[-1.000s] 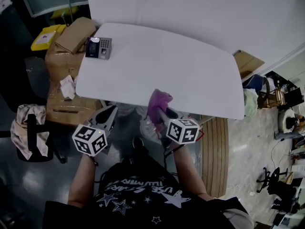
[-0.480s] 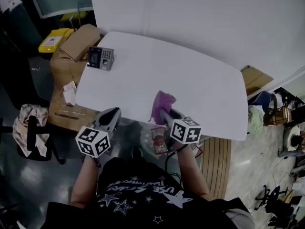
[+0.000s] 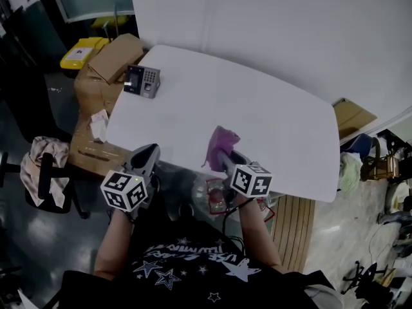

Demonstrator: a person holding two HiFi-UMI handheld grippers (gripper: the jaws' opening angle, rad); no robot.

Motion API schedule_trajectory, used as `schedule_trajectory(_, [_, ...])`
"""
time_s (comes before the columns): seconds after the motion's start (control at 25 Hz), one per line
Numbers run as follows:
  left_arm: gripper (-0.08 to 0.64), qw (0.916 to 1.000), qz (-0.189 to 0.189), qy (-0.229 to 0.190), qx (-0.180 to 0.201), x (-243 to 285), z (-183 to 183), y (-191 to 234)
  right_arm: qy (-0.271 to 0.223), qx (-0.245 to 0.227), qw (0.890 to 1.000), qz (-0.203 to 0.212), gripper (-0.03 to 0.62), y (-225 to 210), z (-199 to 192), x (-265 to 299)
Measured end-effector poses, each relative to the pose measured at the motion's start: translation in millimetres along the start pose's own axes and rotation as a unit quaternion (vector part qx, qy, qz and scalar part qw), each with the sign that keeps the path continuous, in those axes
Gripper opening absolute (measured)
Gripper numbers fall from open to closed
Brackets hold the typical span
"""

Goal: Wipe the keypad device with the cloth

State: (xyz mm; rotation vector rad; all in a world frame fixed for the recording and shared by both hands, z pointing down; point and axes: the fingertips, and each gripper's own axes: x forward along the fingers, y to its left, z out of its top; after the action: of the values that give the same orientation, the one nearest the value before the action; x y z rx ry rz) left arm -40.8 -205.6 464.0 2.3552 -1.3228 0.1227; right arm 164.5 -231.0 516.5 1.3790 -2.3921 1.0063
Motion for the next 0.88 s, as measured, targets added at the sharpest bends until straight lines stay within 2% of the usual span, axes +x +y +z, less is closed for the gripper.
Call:
schedule_trajectory(0.32, [0.017,1.0000,0.000,0.003,-0.007,6,12,37,0.007,0.004,1.000,-0.011,0.097,10,9,29])
schedule_trajectory(0.88, [0.017,0.9998,-0.004,0.004,-0.018,4,56,165,0.009,-0.015,1.000,-0.013,0.097,86,47,137])
